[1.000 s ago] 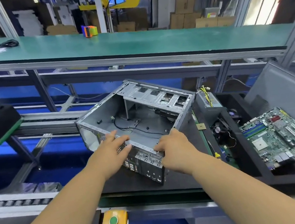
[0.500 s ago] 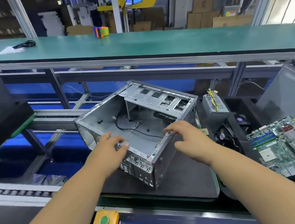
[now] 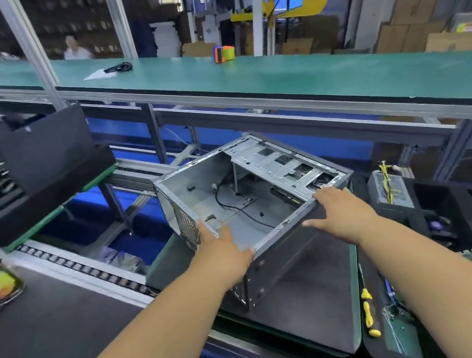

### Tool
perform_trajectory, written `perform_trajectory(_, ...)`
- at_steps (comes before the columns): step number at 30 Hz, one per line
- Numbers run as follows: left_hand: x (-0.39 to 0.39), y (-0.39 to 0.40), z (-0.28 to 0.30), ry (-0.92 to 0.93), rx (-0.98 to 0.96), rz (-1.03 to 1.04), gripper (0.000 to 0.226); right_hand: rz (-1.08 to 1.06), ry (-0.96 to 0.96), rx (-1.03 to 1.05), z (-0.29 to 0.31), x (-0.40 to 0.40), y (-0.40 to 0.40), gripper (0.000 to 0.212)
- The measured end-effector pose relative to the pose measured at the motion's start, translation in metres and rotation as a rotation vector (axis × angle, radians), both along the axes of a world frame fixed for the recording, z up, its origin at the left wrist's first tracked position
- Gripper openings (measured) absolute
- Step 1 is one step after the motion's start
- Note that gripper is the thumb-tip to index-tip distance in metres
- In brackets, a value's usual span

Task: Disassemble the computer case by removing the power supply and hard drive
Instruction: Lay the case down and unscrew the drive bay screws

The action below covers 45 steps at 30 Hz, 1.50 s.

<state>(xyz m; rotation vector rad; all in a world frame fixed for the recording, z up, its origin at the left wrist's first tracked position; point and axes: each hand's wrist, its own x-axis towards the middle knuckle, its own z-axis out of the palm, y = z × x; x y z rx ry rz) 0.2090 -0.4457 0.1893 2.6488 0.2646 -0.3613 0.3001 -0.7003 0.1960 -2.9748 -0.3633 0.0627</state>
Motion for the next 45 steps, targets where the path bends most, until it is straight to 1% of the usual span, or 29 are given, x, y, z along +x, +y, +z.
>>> perform_trajectory(3,-0.003,0.005,-0.001,-0.015,-0.035,0.001,0.082,0.032,-0.054,-0.078,-0.003,0.002,-0.001,0.079)
perform_trajectory(7,-0.007,0.006,-0.01,-0.059,-0.119,0.006,0.083,0.057,-0.119,-0.166,0.002,0.007,0.001,0.065)
perform_trajectory(8,-0.009,0.007,-0.012,-0.064,-0.134,0.001,0.087,0.059,-0.134,-0.176,0.004,0.007,0.002,0.063)
perform_trajectory(10,-0.011,0.009,-0.017,-0.066,-0.132,-0.024,0.105,0.071,-0.158,-0.187,0.005,0.007,0.003,0.061)
perform_trajectory(12,-0.012,0.012,-0.02,-0.074,-0.071,-0.059,0.115,0.077,-0.16,-0.145,0.0,0.005,0.003,0.058)
perform_trajectory(15,-0.008,0.014,-0.024,-0.095,-0.018,-0.077,0.114,0.049,-0.143,-0.082,-0.004,0.001,0.006,0.056)
perform_trajectory(18,-0.001,0.026,-0.026,-0.099,-0.033,-0.099,0.116,0.04,-0.144,-0.089,-0.002,-0.002,0.013,0.055)
perform_trajectory(23,0.01,0.067,-0.027,-0.109,-0.11,-0.168,0.116,0.014,-0.165,-0.182,-0.003,-0.012,0.037,0.059)
perform_trajectory(28,0.025,0.093,-0.024,-0.088,-0.112,-0.252,0.117,-0.031,-0.184,-0.294,-0.007,-0.023,0.051,0.066)
perform_trajectory(34,0.05,0.118,-0.021,-0.065,-0.176,-0.368,0.119,-0.094,-0.187,-0.318,-0.003,-0.037,0.063,0.07)
perform_trajectory(38,0.068,0.139,-0.021,-0.068,-0.266,-0.431,0.116,-0.142,-0.208,-0.27,-0.005,-0.051,0.072,0.062)
perform_trajectory(41,0.078,0.154,-0.021,-0.076,-0.345,-0.462,0.106,-0.127,-0.23,-0.246,-0.007,-0.06,0.077,0.054)
perform_trajectory(43,0.084,0.164,-0.02,-0.1,-0.388,-0.447,0.099,-0.11,-0.227,-0.2,-0.009,-0.063,0.079,0.053)
perform_trajectory(45,0.089,0.174,-0.02,-0.141,-0.377,-0.393,0.096,-0.101,-0.212,-0.143,-0.011,-0.065,0.082,0.056)
